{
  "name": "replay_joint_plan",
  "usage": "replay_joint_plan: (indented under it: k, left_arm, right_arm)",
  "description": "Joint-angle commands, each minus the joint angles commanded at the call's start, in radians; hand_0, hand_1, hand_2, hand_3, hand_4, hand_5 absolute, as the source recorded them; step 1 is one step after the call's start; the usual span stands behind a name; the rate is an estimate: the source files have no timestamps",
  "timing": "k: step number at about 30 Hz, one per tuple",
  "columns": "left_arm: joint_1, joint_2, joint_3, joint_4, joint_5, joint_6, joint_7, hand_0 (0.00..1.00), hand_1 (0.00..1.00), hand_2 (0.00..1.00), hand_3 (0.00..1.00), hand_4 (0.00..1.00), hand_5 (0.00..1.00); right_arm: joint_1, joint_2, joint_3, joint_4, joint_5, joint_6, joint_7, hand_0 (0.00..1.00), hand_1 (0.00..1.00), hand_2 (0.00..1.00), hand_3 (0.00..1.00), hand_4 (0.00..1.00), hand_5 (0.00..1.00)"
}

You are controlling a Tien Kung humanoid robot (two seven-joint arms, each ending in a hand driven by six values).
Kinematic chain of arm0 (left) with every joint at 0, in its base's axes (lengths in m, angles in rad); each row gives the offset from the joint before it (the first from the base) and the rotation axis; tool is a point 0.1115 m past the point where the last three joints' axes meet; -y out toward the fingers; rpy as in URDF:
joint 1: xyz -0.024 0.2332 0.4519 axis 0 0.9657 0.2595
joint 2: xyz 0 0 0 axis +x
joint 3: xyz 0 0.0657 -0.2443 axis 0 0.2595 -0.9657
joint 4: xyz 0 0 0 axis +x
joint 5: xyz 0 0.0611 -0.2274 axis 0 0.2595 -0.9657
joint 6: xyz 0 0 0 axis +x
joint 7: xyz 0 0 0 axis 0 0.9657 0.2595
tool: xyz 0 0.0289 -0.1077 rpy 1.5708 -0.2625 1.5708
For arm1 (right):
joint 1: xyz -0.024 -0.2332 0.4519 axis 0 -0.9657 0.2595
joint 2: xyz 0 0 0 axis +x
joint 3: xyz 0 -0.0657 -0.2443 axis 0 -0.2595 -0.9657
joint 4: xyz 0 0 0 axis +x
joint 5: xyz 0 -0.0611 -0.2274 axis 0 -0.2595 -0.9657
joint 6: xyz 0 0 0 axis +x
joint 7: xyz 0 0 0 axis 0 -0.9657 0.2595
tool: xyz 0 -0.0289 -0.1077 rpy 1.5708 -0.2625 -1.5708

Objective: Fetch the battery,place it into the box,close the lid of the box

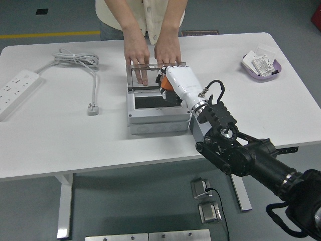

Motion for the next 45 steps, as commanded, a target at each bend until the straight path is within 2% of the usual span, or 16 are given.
replay_joint_plan:
  k: [6, 13, 22, 31, 39, 40, 45]
  left_arm:
    - [-0.002, 0.001, 0.001, 0.0, 0.003, -0.001, 0.003, 0.599, 0.673, 0.696, 0.73, 0.71, 0.464]
    - [-0.008, 0.001, 0.0, 0.0, 0.012, -0.003, 0.004, 0.599, 0.673, 0.696, 0.73, 0.71, 0.467]
    - [-0.01, -0.001, 0.001, 0.0, 0.017, -0.004, 0.005, 0.599, 0.673, 0.696, 0.73, 0.71, 0.467]
    - [-0.013, 0.0, 0.0, 0.0, 0.021, -0.004, 0.003, 0.599, 0.673, 0.696, 0.729, 0.71, 0.467]
    - [-0.012, 0.003, -0.001, 0.0, 0.026, -0.004, 0.003, 0.599, 0.673, 0.696, 0.73, 0.71, 0.468]
    - [-0.012, 0.003, -0.001, 0.0, 0.027, -0.004, 0.003, 0.599, 0.673, 0.696, 0.731, 0.711, 0.468]
    - [-0.013, 0.002, -0.001, 0.0, 0.027, -0.004, 0.002, 0.599, 0.673, 0.696, 0.731, 0.711, 0.468]
  right_arm:
    - [0.018, 0.0, -0.062, -0.018, 0.145, -0.047, 0.08, 0.11, 0.18, 0.365, 0.278, 0.002, 0.002]
    - [0.03, 0.0, -0.1, -0.045, 0.277, -0.067, 0.124, 0.12, 0.184, 0.365, 0.279, 0.002, 0.002]
    - [0.035, 0.0, -0.128, -0.084, 0.306, -0.074, 0.14, 0.149, 0.203, 0.363, 0.282, 0.002, 0.002]
    - [0.041, 0.0, -0.144, -0.095, 0.314, -0.074, 0.141, 0.166, 0.217, 0.363, 0.283, 0.002, 0.002]
    - [0.043, 0.0, -0.147, -0.102, 0.325, -0.048, 0.142, 0.185, 0.216, 0.362, 0.286, 0.002, 0.002]
    - [0.042, 0.0, -0.147, -0.103, 0.325, -0.045, 0.143, 0.228, 0.225, 0.378, 0.355, 0.002, 0.002]
    - [0.042, 0.0, -0.145, -0.111, 0.326, -0.028, 0.142, 0.228, 0.225, 0.378, 0.355, 0.002, 0.002]
